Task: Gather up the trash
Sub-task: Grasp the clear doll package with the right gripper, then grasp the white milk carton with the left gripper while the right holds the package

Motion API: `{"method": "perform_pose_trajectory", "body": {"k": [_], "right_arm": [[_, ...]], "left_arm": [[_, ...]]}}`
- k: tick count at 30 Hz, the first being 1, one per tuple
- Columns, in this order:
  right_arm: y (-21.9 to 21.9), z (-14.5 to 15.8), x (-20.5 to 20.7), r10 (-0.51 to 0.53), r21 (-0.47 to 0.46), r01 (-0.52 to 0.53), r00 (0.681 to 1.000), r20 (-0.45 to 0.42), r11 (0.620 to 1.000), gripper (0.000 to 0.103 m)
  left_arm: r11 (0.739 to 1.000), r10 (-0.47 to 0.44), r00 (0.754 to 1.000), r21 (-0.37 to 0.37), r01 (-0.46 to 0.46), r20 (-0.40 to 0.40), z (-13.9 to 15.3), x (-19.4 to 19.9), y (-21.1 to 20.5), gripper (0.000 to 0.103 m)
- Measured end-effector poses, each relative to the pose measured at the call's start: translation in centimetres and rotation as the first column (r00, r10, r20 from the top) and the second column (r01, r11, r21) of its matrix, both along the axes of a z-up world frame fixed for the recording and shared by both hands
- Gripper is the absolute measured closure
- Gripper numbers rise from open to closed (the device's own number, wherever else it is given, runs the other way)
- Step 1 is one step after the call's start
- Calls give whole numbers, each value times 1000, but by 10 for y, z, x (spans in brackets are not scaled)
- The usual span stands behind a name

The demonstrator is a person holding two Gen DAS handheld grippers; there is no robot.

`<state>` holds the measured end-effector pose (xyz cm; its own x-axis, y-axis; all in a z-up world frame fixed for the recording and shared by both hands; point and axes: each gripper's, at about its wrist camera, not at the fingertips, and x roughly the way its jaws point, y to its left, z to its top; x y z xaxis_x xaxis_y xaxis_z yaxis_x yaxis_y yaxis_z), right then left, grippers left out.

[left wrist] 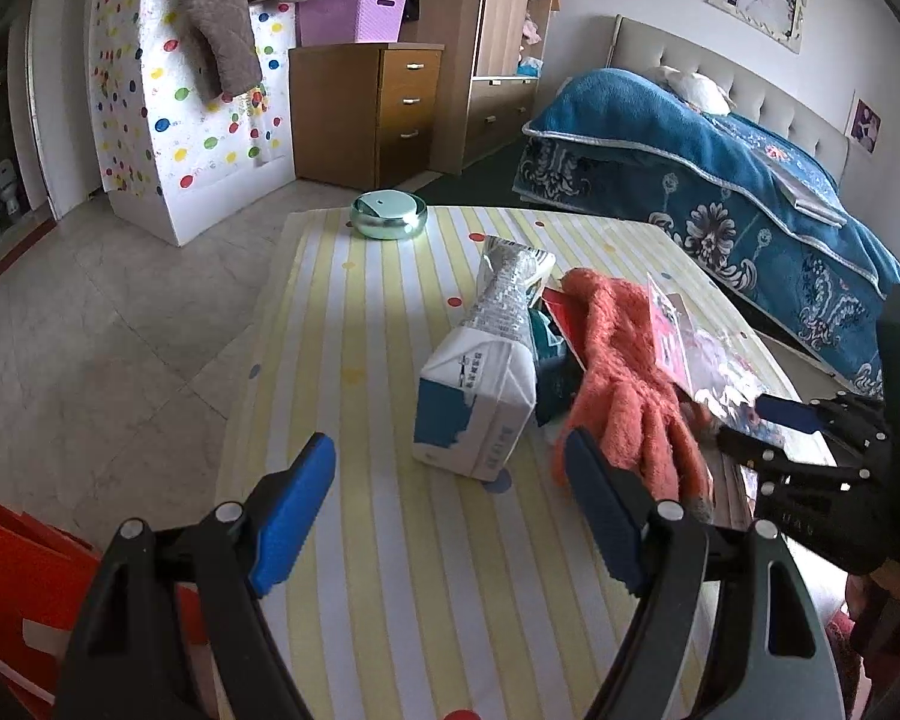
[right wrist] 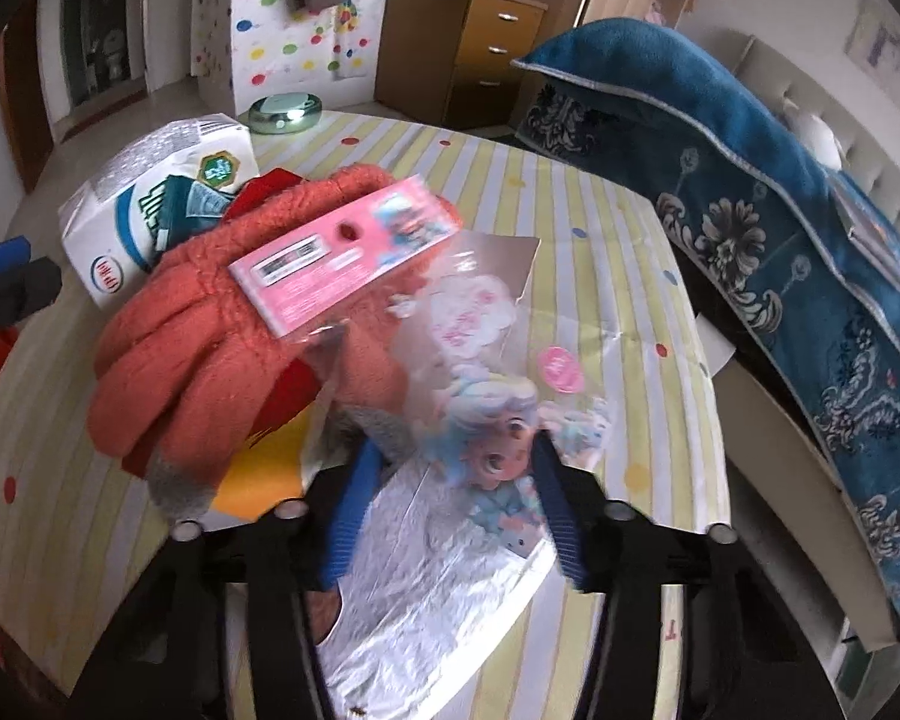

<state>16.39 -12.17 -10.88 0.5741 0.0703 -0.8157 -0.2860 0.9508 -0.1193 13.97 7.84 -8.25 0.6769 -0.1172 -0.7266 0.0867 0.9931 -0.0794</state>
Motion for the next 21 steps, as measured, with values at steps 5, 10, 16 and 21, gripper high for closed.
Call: {"method": "perform_pose_trajectory", "body": {"k": [5, 10, 16, 21], "right_arm": [[-9, 15, -5, -20, 64, 17, 999, 36, 998, 87], [-24, 39, -16, -58, 124, 47, 994, 89, 991, 97], [-42, 64, -30, -102, 179, 75, 983, 150, 981, 103], [-53, 71, -40, -109, 179, 79, 980, 167, 981, 103]], "left_arm": [[1000, 7, 1000, 8, -7, 2, 3, -1, -1, 26], [1000, 7, 1000, 8, -7, 8, 7, -4, -5, 26], [1000, 11, 1000, 22, -11, 16, 9, -5, -10, 26], [998, 26, 999, 57, -27, 28, 8, 6, -16, 30]]}}
